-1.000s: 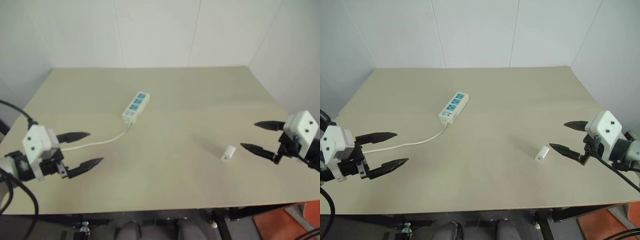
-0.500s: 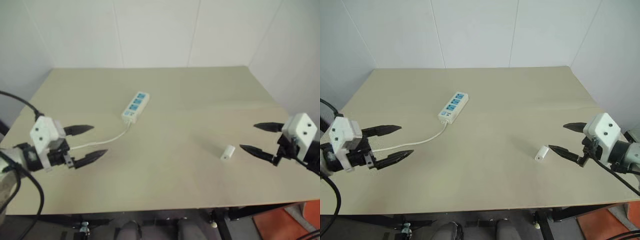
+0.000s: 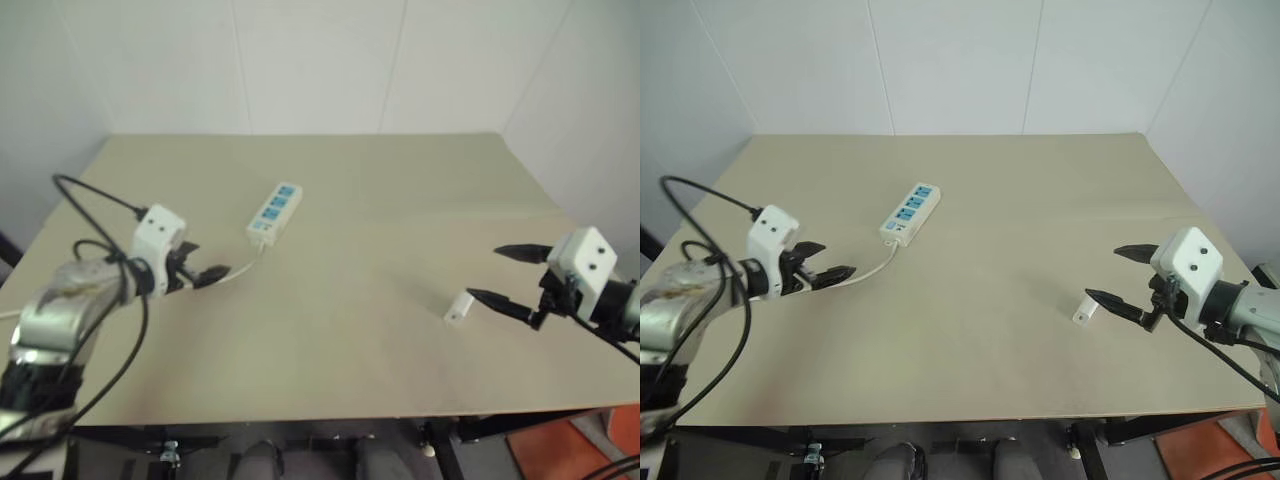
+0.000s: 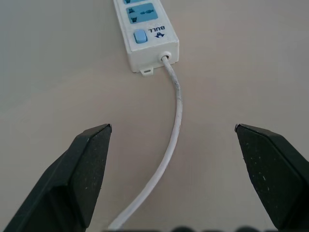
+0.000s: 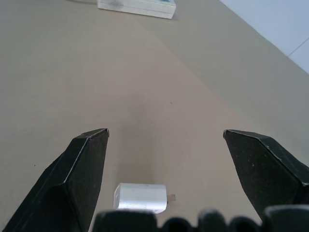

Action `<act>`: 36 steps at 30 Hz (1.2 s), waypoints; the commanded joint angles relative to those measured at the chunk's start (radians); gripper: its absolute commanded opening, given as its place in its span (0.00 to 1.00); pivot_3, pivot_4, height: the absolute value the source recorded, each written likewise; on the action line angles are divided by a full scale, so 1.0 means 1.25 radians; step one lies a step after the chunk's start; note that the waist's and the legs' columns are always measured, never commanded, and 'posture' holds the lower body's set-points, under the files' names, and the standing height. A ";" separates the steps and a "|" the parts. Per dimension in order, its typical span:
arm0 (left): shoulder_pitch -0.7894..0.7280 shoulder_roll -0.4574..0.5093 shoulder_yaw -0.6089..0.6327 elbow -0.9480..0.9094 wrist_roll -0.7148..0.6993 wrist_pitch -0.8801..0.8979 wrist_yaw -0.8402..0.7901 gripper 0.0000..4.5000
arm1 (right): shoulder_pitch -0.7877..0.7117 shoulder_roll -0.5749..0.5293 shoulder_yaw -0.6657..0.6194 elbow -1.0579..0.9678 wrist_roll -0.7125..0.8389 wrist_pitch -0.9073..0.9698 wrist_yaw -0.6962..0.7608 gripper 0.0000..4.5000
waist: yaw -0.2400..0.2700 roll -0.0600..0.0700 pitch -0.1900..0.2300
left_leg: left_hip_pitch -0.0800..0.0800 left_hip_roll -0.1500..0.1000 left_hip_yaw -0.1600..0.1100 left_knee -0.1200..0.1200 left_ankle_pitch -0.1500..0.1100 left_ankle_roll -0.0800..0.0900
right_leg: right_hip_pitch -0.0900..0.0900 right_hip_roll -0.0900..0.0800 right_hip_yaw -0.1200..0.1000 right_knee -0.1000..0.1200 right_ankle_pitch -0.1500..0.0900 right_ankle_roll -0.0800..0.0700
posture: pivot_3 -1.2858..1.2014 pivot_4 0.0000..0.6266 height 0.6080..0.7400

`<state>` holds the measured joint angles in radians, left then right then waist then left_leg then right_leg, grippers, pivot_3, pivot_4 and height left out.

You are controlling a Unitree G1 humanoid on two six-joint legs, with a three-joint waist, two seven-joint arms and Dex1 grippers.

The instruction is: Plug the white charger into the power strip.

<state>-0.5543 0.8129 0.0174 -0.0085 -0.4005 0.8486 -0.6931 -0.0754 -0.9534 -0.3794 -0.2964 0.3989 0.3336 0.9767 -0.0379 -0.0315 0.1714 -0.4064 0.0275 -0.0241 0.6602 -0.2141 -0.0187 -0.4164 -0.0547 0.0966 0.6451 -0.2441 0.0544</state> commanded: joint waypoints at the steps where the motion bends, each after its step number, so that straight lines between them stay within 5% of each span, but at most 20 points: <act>1: -0.119 -0.063 -0.087 0.162 0.071 -0.017 -0.006 0.99 | -0.003 0.000 -0.012 -0.026 -0.010 -0.016 -0.020 1.00 | 0.001 0.000 0.000 | 0.000 0.000 0.000 0.000 0.000 0.000 | 0.000 0.000 0.000 0.000 0.000 0.000 | 0.52 0.24 1.00; 9: -0.319 -0.265 -0.162 0.626 0.209 -0.137 0.035 0.99 | 0.034 0.009 -0.038 -0.071 -0.004 -0.008 -0.039 1.00 | 0.001 0.000 0.000 | 0.000 -0.002 -0.001 0.000 0.000 0.000 | 0.001 -0.001 0.000 0.000 0.001 -0.002 | 0.52 0.24 1.00; 14: -0.346 -0.309 -0.159 0.718 0.255 -0.196 0.028 0.63 | 0.051 0.014 -0.051 -0.086 -0.003 -0.004 -0.049 1.00 | 0.001 0.000 0.000 | 0.007 -0.004 -0.002 0.000 0.000 0.000 | 0.009 -0.002 0.000 0.001 -0.001 0.002 | 0.52 0.24 1.00; 23: -0.320 -0.307 -0.139 0.676 0.270 -0.206 -0.013 0.00 | 0.042 0.013 -0.038 -0.081 -0.006 -0.008 -0.054 1.00 | 0.001 0.000 -0.001 | 0.008 -0.007 -0.002 0.000 0.000 0.000 | 0.011 -0.005 0.000 -0.001 -0.001 0.005 | 0.52 0.24 1.00; 30: -0.120 -0.202 -0.166 0.370 0.232 -0.492 -0.279 0.00 | 0.027 0.017 -0.016 -0.069 -0.010 -0.019 -0.050 1.00 | -0.004 0.001 -0.001 | 0.007 -0.006 -0.002 0.000 0.000 0.000 | 0.010 -0.005 0.001 -0.001 0.000 0.003 | 0.52 0.24 1.00; 36: -0.002 -0.143 -0.123 0.253 0.150 -0.620 -0.461 0.00 | 0.031 0.020 -0.010 -0.070 -0.011 -0.020 -0.047 1.00 | 0.007 0.000 0.000 | 0.006 -0.006 -0.002 0.000 0.000 0.000 | 0.009 -0.005 0.000 -0.002 0.001 0.001 | 0.52 0.24 1.00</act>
<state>-0.5511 0.6250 -0.1733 0.3698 -0.1626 0.1231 -1.2185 -0.0302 -0.9255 -0.3718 -0.3684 0.3803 0.3321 0.9162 -0.0292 -0.0311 0.1709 -0.3996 0.0198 -0.0272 0.6604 -0.2141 -0.0186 -0.4048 -0.0608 0.0969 0.6419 -0.2435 0.0570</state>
